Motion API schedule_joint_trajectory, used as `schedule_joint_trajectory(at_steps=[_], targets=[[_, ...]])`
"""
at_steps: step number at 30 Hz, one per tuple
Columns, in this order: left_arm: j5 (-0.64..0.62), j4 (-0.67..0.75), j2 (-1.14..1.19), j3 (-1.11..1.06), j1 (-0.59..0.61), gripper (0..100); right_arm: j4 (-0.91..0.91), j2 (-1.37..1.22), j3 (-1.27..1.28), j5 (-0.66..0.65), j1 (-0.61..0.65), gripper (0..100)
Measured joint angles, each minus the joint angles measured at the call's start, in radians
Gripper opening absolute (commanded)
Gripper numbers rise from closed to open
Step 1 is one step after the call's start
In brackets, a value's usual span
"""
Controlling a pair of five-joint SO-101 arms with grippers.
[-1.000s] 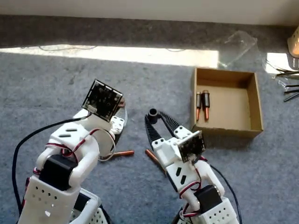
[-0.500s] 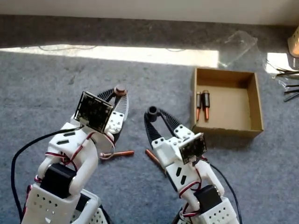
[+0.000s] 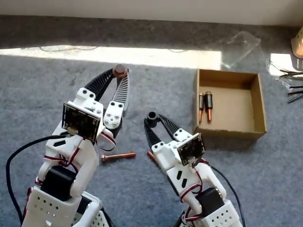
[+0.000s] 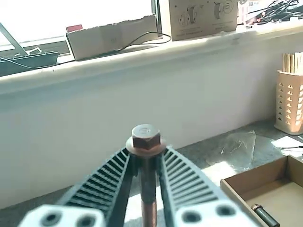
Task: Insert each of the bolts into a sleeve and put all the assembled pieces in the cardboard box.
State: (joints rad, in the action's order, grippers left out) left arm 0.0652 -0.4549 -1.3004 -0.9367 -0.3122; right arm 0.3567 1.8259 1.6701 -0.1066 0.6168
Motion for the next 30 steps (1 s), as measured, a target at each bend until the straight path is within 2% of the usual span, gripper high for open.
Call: schedule_joint_trajectory(at_steps=[5, 10, 19, 23, 30], targets=[[-0.003, 0.021, 0.0, -0.006, -0.002, 0, 0.015, 0.0, 0.0, -0.003, 0.057, 0.5], [-0.123, 0.025, -0.008, -0.06, -0.026, 0, 0.015, 0.0, 0.0, -0.003, 0.057, 0.5], [-0.164, 0.028, -0.008, -0.086, -0.101, 0, 0.015, 0.0, 0.0, -0.003, 0.057, 0.5], [-0.264, 0.028, -0.008, -0.086, -0.103, 0, 0.015, 0.0, 0.0, -0.003, 0.057, 0.5], [-0.278, 0.025, -0.008, -0.086, -0.109, 0, 0.015, 0.0, 0.0, -0.003, 0.057, 0.5]])
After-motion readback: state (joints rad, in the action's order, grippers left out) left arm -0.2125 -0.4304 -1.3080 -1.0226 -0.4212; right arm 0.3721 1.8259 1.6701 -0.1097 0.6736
